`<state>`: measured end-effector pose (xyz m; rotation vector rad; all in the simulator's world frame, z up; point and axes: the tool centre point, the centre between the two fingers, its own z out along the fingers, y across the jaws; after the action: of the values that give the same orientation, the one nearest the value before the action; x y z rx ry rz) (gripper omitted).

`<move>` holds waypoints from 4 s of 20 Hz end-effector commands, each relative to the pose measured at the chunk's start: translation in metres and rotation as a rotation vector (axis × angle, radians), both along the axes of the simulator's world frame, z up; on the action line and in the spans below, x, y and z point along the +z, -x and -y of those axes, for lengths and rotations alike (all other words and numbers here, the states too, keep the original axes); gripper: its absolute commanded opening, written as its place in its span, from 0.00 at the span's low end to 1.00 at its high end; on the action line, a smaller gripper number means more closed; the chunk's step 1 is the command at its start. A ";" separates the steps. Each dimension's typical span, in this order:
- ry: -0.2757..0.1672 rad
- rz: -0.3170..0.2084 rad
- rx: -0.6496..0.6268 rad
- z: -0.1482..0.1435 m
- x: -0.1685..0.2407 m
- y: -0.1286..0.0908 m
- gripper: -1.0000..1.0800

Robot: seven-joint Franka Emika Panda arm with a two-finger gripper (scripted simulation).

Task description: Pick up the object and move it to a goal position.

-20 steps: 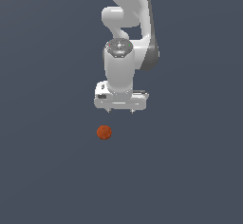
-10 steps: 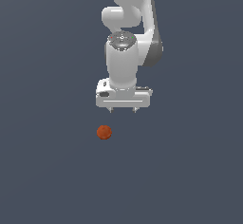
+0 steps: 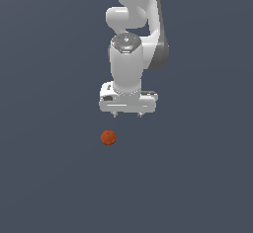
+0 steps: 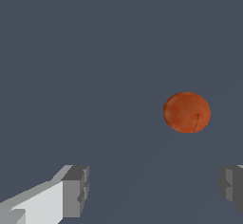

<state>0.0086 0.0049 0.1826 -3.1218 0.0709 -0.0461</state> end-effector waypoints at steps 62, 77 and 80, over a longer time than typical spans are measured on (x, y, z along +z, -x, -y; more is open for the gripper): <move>-0.004 -0.038 -1.287 0.090 -0.100 -0.029 0.96; -0.004 -0.038 -1.291 0.090 -0.136 -0.029 0.00; -0.004 -0.038 -1.291 0.090 -0.136 -0.029 0.00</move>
<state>0.0382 -0.0852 0.0473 -2.4660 1.9457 0.0001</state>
